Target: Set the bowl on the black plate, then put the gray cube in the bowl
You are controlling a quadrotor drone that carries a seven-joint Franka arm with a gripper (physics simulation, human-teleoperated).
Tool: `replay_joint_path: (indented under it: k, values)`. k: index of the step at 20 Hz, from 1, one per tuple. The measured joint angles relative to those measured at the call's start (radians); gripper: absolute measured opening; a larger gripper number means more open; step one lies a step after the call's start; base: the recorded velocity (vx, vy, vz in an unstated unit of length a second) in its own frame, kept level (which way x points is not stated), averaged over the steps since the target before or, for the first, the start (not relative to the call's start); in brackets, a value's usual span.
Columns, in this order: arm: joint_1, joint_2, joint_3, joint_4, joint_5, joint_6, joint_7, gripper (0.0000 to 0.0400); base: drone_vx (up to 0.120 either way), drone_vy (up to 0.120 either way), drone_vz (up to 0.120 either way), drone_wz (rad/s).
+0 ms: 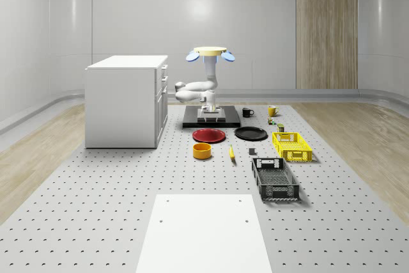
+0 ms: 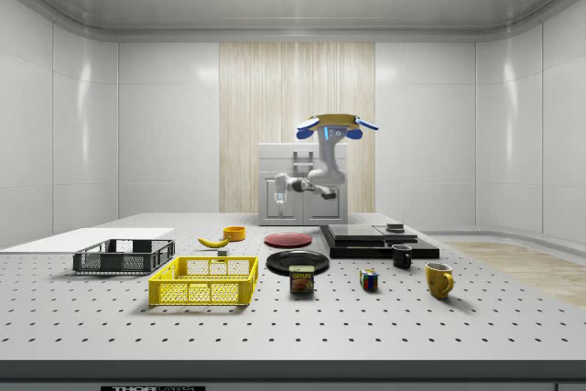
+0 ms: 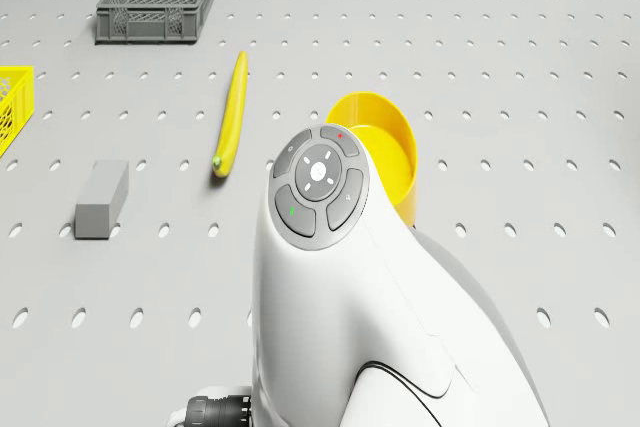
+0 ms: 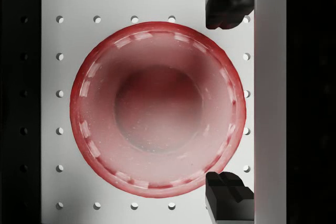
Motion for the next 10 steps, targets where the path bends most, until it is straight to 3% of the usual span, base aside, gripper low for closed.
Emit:
replay_joint_path:
  k: [4, 10]
  values:
    - [-0.003, -0.012, 0.002, 0.001, 0.005, 0.011, 0.003, 0.04, 0.12, 0.0, -0.1, 0.0]
    - [-0.007, -0.028, 0.005, 0.001, 0.012, 0.026, 0.006, 0.04, 0.12, 0.0, 0.0, 0.0]
